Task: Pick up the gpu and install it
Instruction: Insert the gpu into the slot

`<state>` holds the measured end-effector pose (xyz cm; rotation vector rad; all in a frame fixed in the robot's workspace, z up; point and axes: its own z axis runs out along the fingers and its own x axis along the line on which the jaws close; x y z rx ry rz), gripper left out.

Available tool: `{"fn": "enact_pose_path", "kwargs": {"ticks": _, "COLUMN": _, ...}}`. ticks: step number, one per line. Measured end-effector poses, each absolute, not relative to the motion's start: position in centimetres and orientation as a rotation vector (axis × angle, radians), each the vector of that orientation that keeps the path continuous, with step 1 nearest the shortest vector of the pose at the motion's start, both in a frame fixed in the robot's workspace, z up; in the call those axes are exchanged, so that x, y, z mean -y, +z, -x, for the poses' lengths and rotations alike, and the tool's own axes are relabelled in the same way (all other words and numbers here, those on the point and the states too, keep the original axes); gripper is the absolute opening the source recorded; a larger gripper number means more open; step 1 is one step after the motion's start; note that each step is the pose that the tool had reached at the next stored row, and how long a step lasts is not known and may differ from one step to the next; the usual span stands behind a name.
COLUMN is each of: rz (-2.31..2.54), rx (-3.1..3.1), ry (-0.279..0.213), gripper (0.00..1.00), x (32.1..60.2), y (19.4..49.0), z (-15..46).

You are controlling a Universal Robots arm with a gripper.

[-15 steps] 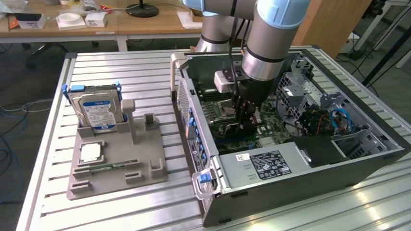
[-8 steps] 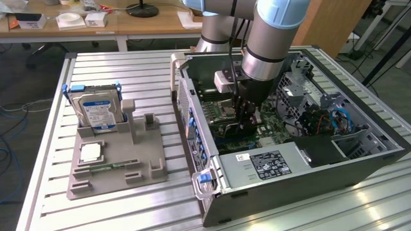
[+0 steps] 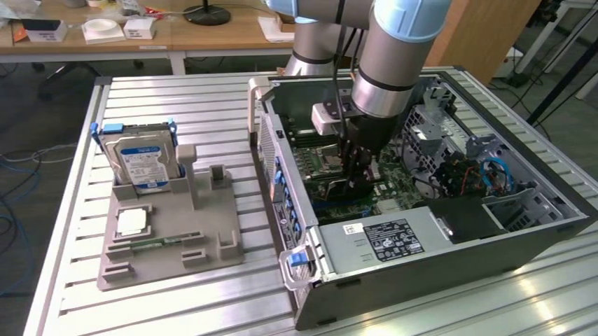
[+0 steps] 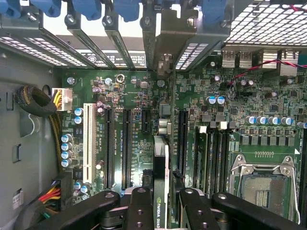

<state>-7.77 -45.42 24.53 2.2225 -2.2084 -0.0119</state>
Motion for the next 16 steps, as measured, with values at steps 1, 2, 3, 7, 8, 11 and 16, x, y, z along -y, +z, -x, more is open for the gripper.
{"fn": "enact_pose_path", "kwargs": {"ticks": 1, "rz": -2.224, "rx": 2.21, "ry": -0.012, "gripper": 0.27, "x": 45.41, "y": 24.47, "z": 7.77}}
{"fn": "enact_pose_path", "kwargs": {"ticks": 2, "rz": -2.223, "rx": 2.209, "ry": -0.012, "gripper": 0.27, "x": 45.41, "y": 24.49, "z": 7.77}}
{"fn": "enact_pose_path", "kwargs": {"ticks": 3, "rz": -2.223, "rx": 2.209, "ry": -0.011, "gripper": 0.33, "x": 45.42, "y": 24.51, "z": 7.77}}
{"fn": "enact_pose_path", "kwargs": {"ticks": 7, "rz": -2.223, "rx": 2.208, "ry": -0.011, "gripper": 0.51, "x": 45.43, "y": 24.54, "z": 7.76}}
{"fn": "enact_pose_path", "kwargs": {"ticks": 8, "rz": -2.223, "rx": 2.208, "ry": -0.011, "gripper": 0.56, "x": 45.43, "y": 24.54, "z": 7.77}}
{"fn": "enact_pose_path", "kwargs": {"ticks": 11, "rz": -2.223, "rx": 2.208, "ry": -0.011, "gripper": 0.68, "x": 45.43, "y": 24.54, "z": 7.76}}
{"fn": "enact_pose_path", "kwargs": {"ticks": 16, "rz": -2.222, "rx": 2.208, "ry": -0.011, "gripper": 0.74, "x": 45.43, "y": 24.71, "z": 7.77}}
